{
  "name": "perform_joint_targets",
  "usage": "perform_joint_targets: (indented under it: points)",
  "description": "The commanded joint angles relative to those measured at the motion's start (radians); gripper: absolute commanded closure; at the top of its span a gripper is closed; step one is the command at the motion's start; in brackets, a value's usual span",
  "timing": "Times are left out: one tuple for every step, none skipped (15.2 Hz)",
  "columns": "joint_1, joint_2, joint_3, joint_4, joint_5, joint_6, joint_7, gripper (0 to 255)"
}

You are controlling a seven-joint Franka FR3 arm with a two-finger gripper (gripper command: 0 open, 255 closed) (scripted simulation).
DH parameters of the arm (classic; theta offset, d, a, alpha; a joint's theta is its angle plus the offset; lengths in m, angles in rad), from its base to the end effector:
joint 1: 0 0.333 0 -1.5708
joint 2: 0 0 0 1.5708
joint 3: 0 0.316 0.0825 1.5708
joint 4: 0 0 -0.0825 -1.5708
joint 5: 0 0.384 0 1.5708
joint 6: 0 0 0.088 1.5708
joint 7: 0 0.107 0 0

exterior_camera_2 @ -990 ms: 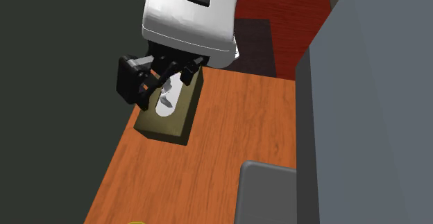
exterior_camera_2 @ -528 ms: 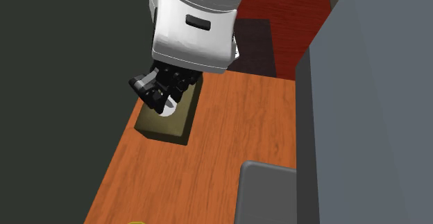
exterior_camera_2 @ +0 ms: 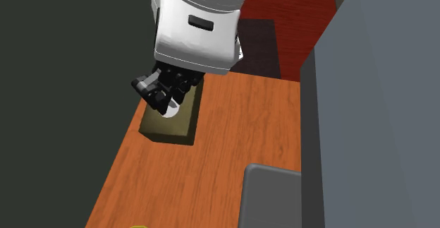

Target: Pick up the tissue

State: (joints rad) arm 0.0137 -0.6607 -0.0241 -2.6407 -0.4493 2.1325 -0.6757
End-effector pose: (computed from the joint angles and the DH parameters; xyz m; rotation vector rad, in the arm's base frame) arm 0.3612 -0.0229 0.4673 2.4694 1.1656 0.0203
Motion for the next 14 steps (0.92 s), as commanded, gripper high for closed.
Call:
perform_joint_targets:
  points:
    - [0.002, 0.0, 0.0, 0.007, 0.005, -0.016, -0.005, 255]
    - [0.003, -0.003, 0.001, 0.018, 0.009, -0.03, -0.011, 255]
    - [0.004, -0.007, 0.001, 0.029, 0.012, -0.043, -0.016, 255]
    - [0.006, -0.01, 0.002, 0.04, 0.016, -0.057, -0.021, 255]
    - [0.007, -0.013, 0.002, 0.051, 0.019, -0.07, -0.027, 255]
    - [0.008, -0.015, 0.003, 0.063, 0.022, -0.084, -0.032, 255]
    - [0.009, -0.017, 0.004, 0.074, 0.025, -0.097, -0.037, 255]
    - [0.01, -0.019, 0.004, 0.086, 0.028, -0.11, -0.042, 255]
    - [0.011, -0.021, 0.005, 0.098, 0.031, -0.123, -0.047, 255]
    - [0.011, -0.023, 0.005, 0.11, 0.034, -0.136, -0.052, 255]
    - [0.012, -0.024, 0.006, 0.122, 0.037, -0.148, -0.056, 255]
    - [0.013, -0.025, 0.007, 0.135, 0.039, -0.161, -0.061, 255]
    - [0.014, -0.025, 0.008, 0.148, 0.042, -0.174, -0.066, 255]
    - [0.014, -0.026, 0.008, 0.16, 0.044, -0.186, -0.07, 255]
